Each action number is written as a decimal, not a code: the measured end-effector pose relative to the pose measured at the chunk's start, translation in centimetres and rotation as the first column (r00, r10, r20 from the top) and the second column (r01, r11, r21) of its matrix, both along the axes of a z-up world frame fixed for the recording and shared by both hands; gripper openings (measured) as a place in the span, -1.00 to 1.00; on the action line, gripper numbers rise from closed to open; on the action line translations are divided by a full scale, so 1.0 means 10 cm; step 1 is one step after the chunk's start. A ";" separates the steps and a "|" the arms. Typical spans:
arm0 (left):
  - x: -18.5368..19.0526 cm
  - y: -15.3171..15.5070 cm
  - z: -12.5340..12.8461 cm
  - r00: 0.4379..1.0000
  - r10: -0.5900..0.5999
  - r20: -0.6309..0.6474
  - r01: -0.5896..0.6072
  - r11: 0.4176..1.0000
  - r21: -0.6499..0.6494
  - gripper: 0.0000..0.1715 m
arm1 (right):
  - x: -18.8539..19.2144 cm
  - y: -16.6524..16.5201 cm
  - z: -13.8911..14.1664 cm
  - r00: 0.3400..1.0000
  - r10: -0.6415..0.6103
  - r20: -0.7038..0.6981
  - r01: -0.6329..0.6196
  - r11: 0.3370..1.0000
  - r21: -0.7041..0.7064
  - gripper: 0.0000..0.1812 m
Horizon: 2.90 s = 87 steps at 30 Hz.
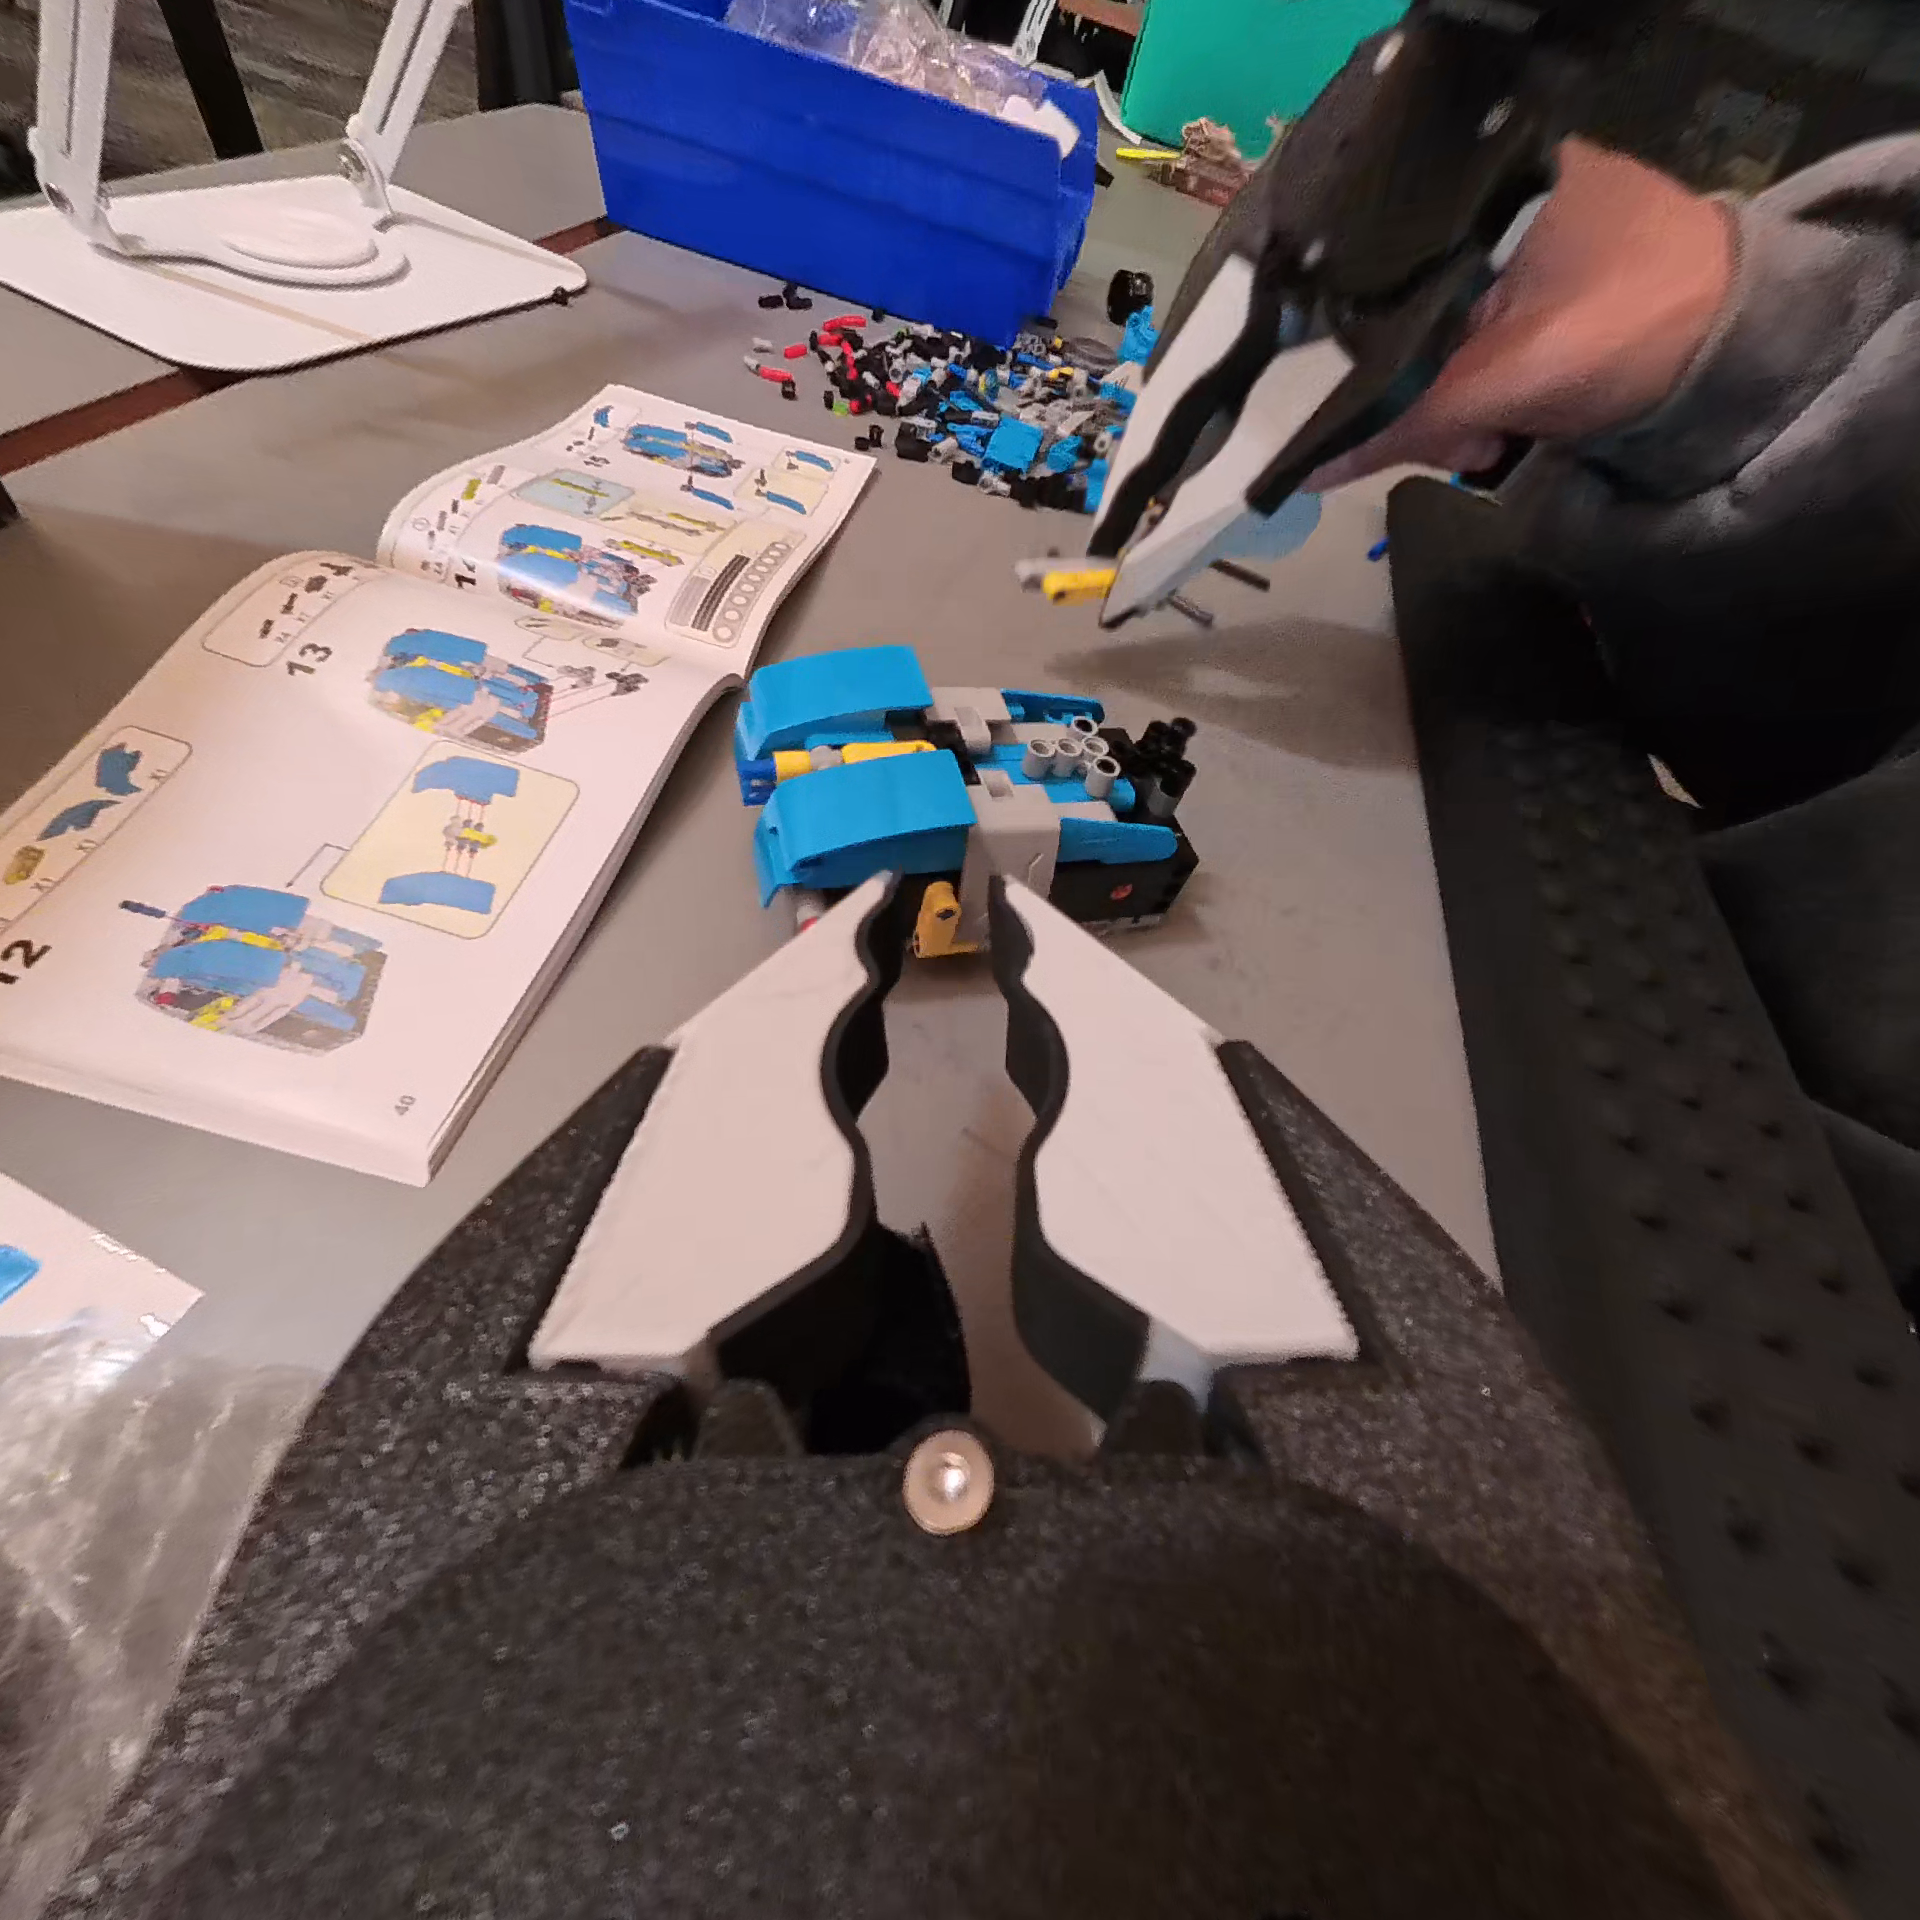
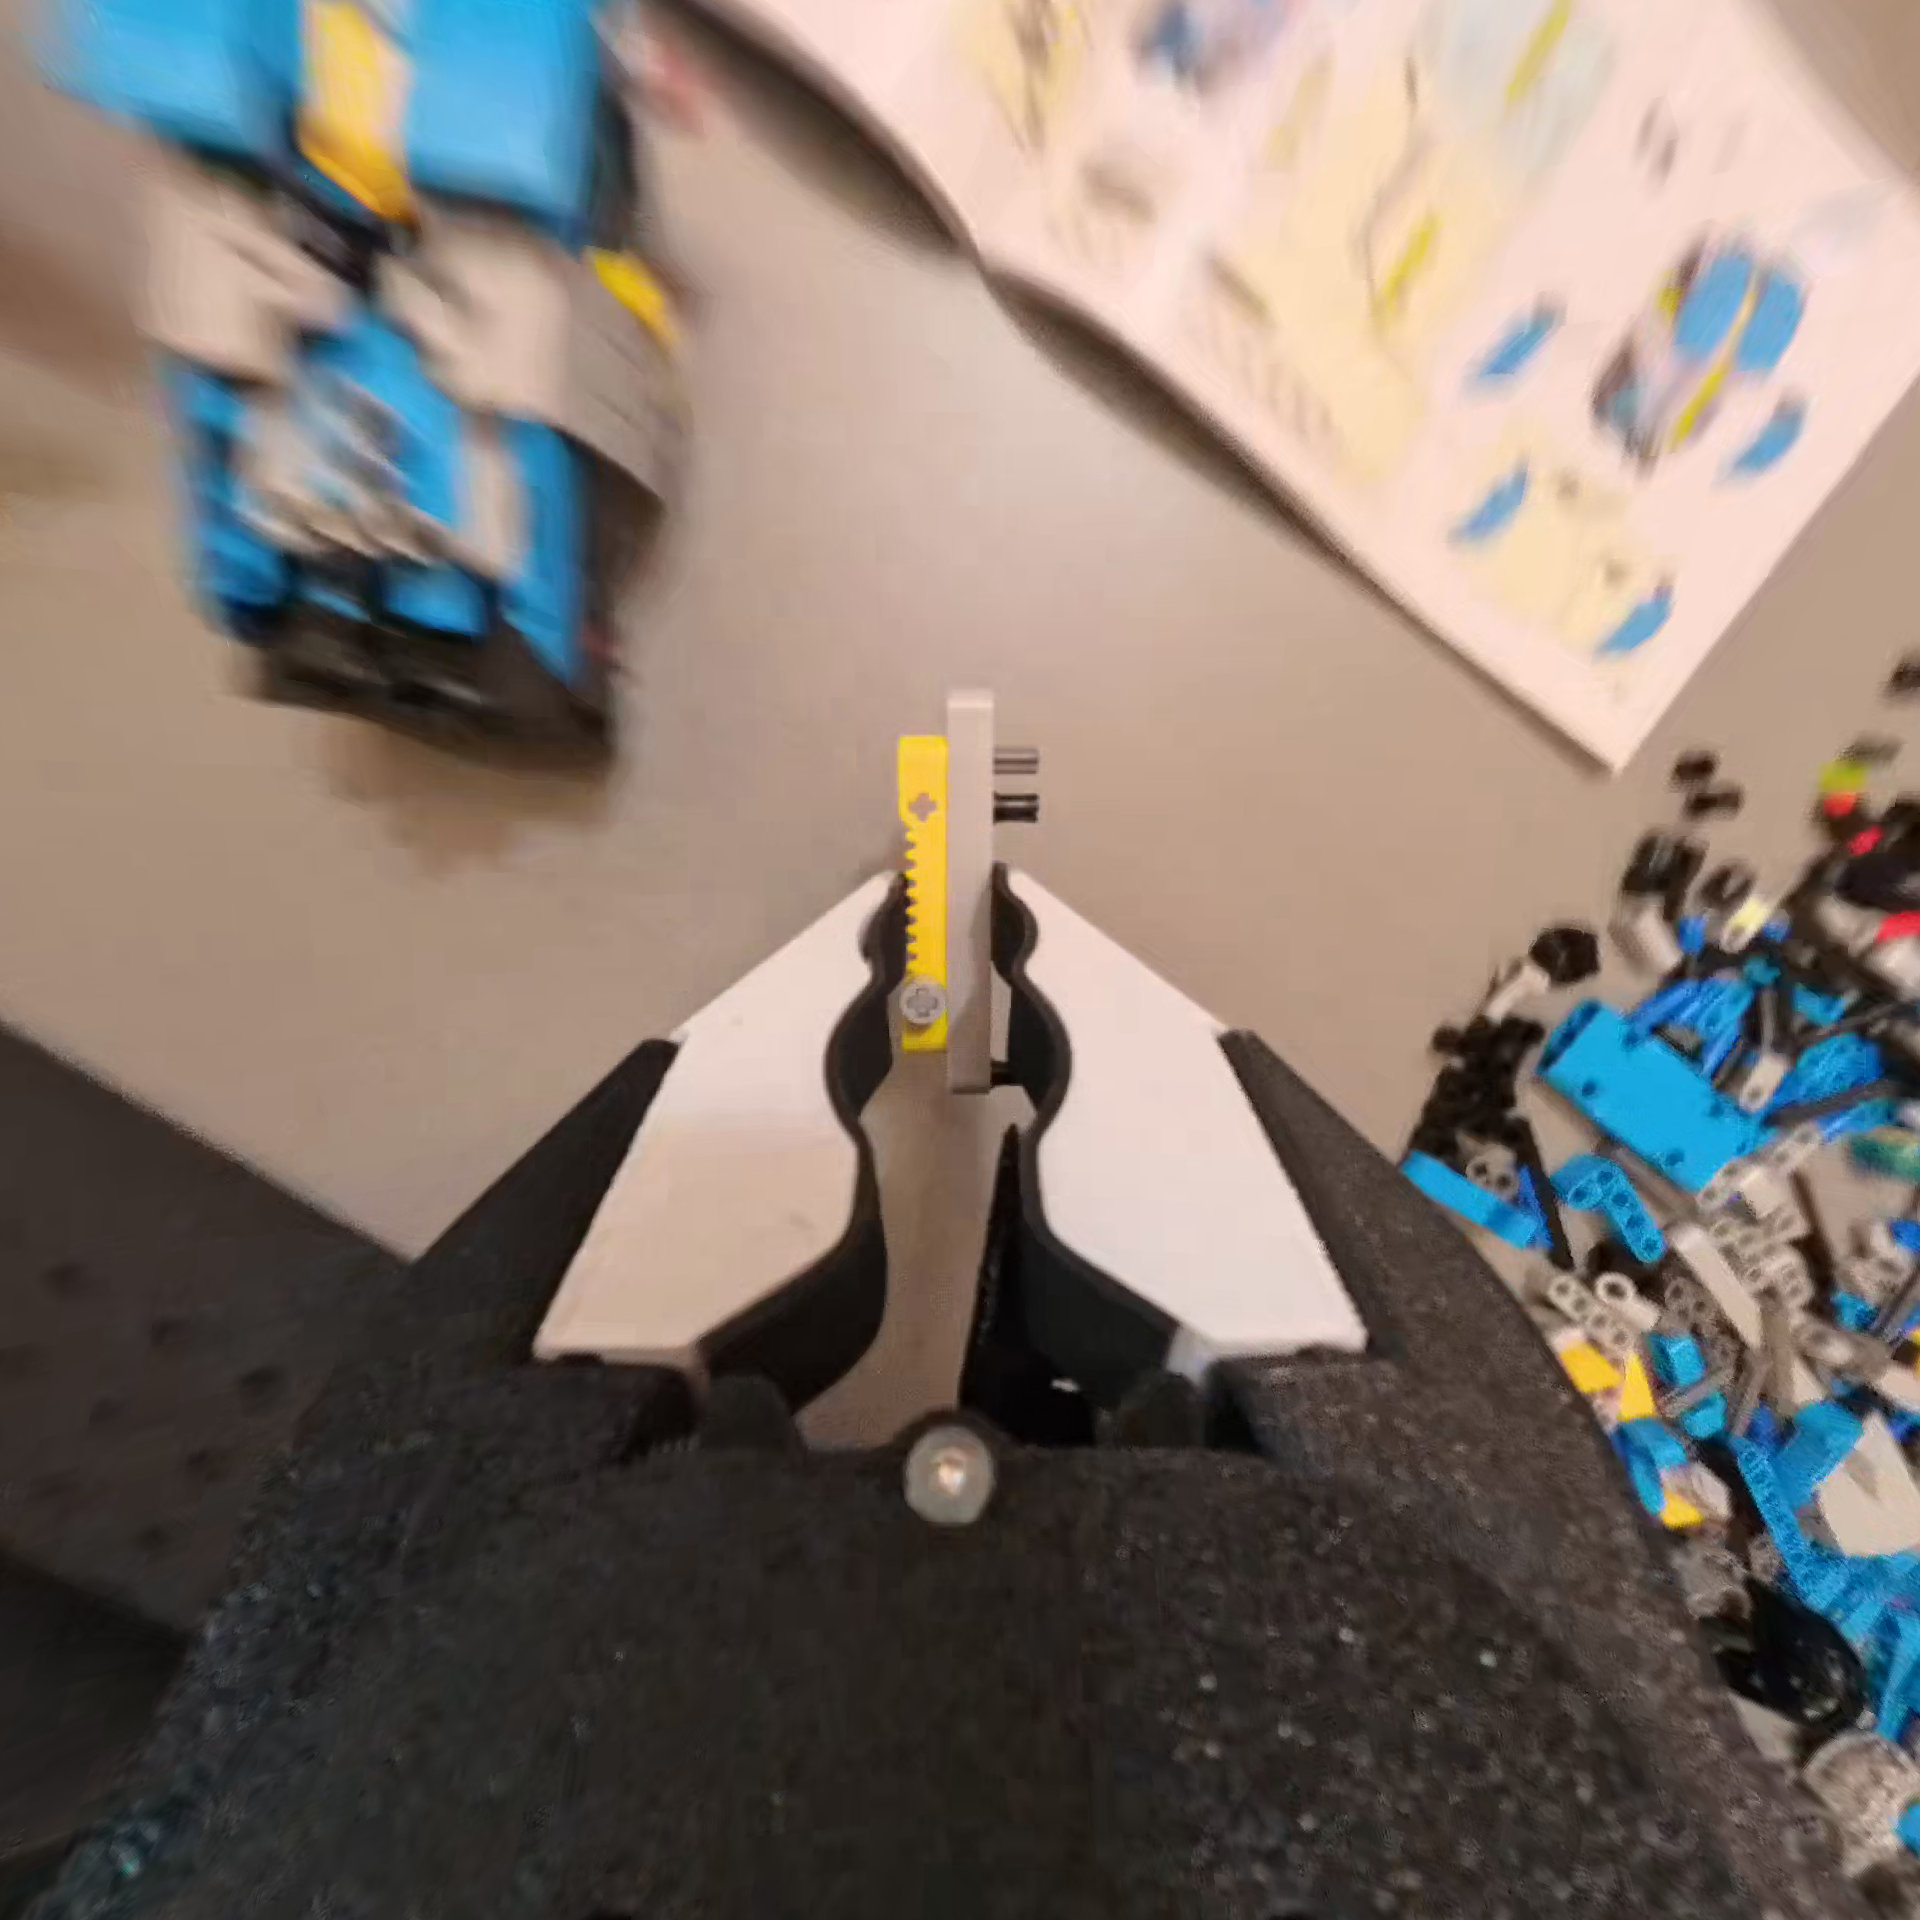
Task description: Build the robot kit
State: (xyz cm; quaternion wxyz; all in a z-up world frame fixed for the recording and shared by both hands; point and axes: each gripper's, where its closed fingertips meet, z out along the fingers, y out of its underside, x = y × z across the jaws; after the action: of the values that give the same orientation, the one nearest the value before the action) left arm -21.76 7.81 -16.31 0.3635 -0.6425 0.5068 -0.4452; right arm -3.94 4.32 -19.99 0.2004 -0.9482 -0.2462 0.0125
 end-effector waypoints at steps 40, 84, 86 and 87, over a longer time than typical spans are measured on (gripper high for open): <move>0.30 -0.16 0.71 0.815 0.178 0.551 0.261 0.736 -0.624 -0.01 | -1.91 0.12 0.85 0.278 0.152 -0.948 0.015 0.987 0.162 -0.26; 0.32 -0.44 0.47 0.898 -0.077 0.434 0.361 0.694 -0.623 -0.15 | -1.57 0.24 0.96 0.030 0.074 -0.997 0.044 0.996 0.075 0.07; 0.38 -0.54 0.38 0.919 -0.122 0.374 0.340 0.724 -0.600 -0.15 | -1.65 0.25 0.98 0.028 0.081 -0.996 0.004 0.997 0.082 0.01; 0.40 -0.58 0.35 0.928 -0.132 0.349 0.327 0.739 -0.590 -0.15 | -1.69 0.24 0.96 0.042 0.078 -0.996 -0.016 0.997 0.078 -0.05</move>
State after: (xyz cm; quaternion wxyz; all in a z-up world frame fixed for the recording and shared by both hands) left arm -17.77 2.05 -12.85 0.1341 -0.5884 0.3435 -0.7195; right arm -20.88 6.69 -10.36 0.3356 -0.6630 -0.0705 0.6654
